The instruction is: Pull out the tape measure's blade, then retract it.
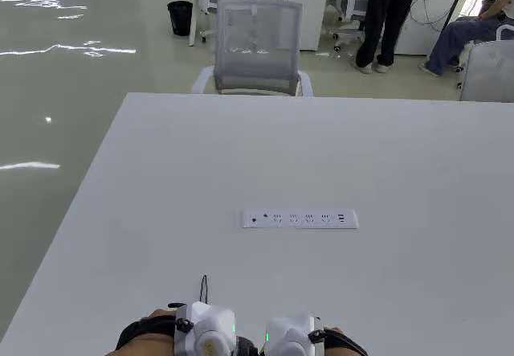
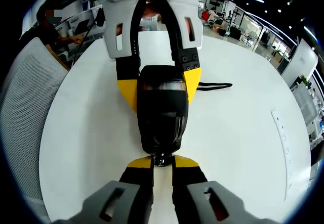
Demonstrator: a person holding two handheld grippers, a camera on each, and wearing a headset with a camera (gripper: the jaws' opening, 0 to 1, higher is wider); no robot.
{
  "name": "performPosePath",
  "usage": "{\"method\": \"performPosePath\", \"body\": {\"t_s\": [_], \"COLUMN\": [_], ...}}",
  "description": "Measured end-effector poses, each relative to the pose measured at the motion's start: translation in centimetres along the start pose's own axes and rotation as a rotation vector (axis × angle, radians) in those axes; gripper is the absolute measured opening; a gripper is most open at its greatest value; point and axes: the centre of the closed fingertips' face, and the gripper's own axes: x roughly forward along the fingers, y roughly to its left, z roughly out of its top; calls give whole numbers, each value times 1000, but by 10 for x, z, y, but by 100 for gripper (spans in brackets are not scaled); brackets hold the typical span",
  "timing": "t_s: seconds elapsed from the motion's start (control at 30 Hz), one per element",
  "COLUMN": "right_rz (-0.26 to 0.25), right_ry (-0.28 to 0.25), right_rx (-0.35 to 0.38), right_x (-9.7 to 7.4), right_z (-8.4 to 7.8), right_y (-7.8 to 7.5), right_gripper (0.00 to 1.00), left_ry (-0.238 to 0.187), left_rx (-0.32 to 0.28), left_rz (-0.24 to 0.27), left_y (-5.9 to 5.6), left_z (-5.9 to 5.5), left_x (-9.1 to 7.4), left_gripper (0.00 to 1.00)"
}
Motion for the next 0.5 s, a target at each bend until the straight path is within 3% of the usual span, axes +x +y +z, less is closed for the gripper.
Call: {"method": "performPosePath", "body": {"t_s": [0.17, 0.5], "right_rz": [7, 15], "right_ry": [-8, 0], "right_rx": [25, 3], "right_x": [-2, -2], "right_z": [-2, -2], "right_y": [0, 0], "right_gripper": [10, 10], "left_ry": [2, 2], "left_rx": [-7, -15], "left_rz": [4, 0], "left_y": [1, 1], "left_z": [0, 0], "left_x": [-1, 0], "left_gripper": [30, 30]}}
